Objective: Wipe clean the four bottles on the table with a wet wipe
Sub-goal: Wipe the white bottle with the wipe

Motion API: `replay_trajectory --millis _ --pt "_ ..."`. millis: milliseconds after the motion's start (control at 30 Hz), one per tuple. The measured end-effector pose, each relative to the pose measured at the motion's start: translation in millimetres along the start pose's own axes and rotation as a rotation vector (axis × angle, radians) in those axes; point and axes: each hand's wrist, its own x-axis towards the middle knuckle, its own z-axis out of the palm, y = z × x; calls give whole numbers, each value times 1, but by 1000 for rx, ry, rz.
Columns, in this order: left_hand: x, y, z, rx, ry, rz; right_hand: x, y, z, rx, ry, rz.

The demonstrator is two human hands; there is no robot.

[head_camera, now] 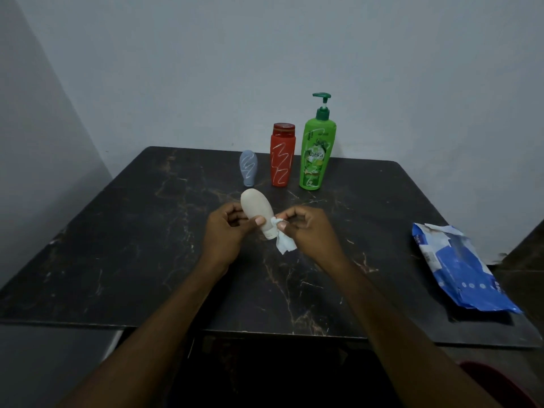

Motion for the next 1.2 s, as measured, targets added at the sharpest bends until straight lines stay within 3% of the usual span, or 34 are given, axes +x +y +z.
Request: replay_trajectory --millis 433,733,1000,1200 --pt "96 -16 -54 410 2 29 89 -1 77 -106 -12 17" --pt "179 -38 -74 483 8 31 139 17 106 -219 160 52" --pt "216 -54 -83 502 -7 43 145 25 123 -428 100 -58" --pt "223 -58 -83 487 -71 72 146 31 124 -430 130 -100"
